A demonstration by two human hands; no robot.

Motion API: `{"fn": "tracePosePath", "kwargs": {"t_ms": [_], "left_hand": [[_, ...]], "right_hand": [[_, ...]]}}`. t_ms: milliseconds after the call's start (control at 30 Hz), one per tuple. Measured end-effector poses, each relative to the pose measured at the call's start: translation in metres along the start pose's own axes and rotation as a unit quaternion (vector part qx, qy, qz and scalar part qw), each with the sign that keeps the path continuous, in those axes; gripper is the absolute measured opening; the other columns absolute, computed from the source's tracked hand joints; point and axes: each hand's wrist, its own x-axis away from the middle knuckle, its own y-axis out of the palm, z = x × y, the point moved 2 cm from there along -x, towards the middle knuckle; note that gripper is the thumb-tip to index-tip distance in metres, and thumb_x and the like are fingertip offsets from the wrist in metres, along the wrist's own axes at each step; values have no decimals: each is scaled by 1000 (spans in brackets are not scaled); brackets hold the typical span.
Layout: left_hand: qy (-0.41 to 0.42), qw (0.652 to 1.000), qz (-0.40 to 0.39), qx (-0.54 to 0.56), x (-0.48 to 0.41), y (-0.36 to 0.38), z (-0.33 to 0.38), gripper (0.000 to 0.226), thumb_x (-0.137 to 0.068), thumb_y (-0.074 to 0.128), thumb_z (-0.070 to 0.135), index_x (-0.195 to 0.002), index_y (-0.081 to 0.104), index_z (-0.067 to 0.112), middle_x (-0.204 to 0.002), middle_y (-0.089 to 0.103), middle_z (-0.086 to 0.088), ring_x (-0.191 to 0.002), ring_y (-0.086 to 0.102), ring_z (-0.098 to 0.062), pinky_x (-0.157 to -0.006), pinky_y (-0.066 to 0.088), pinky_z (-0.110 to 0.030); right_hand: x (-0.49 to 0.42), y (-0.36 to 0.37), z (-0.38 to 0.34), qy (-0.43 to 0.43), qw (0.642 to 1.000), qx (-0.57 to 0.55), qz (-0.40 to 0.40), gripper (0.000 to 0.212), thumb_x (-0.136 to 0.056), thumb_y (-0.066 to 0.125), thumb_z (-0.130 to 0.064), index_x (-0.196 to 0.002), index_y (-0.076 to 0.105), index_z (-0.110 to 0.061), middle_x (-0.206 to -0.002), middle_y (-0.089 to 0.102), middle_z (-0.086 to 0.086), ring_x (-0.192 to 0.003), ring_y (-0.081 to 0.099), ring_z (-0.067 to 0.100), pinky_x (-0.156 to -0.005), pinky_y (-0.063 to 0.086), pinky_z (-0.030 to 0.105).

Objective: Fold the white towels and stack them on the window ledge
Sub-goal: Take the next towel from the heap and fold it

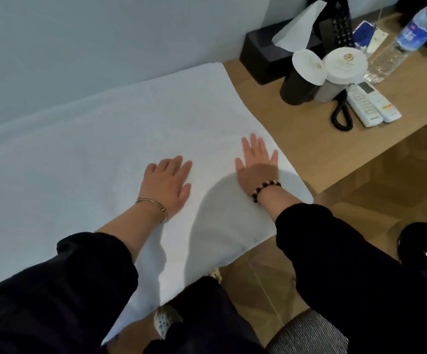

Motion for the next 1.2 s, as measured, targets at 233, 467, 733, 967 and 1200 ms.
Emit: {"fn": "tracePosePath", "kwargs": {"t_ms": [233, 467, 733, 967, 1200], "left_hand": [[-265, 963, -53, 6, -10, 5, -77, 60, -96, 13, 49, -150, -8, 35, -159, -14, 1, -145, -15, -23, -114, 4, -58], [-262, 964, -47, -3, -15, 6, -78, 63, -94, 12, 54, -149, -13, 35, -158, -16, 2, -145, -16, -23, -113, 3, -58], [-257, 966, -41, 11, -16, 8, -79, 64, -93, 13, 55, -148, -13, 37, -158, -17, 2, -145, -17, -23, -113, 2, -59], [-248, 968, -47, 4, -10, 6, -71, 63, -93, 12, 54, -148, -15, 38, -158, -19, 0, -145, -18, -25, -112, 1, -59], [-244, 968, -49, 13, 0, 10, -62, 78, -73, -12, 58, -148, -12, 38, -158, -16, 0, -145, -16, -25, -110, 1, -60]], "right_hand": [[-41, -7, -91, -259, 963, 63, 45, 60, -95, 14, -43, -152, 15, -23, -159, 9, 6, -146, 11, 24, -115, 11, 52], [-106, -24, -79, -82, 996, 29, 14, 61, -99, 20, -43, -152, -3, -23, -160, -10, 0, -147, -8, 18, -116, -6, 47], [-135, -41, -95, -178, 982, 18, -59, 56, -100, 14, -49, -152, 2, -30, -160, -10, -2, -146, -10, 18, -116, -5, 49], [-141, -43, -89, -65, 996, 2, -54, 61, -99, 12, -50, -152, -6, -24, -159, -16, 2, -146, -13, 20, -117, -6, 51], [-117, -21, -124, -208, 975, 44, -59, 57, -99, 15, -50, -150, -8, -37, -158, -19, -6, -146, -15, 19, -115, -6, 51]]}}
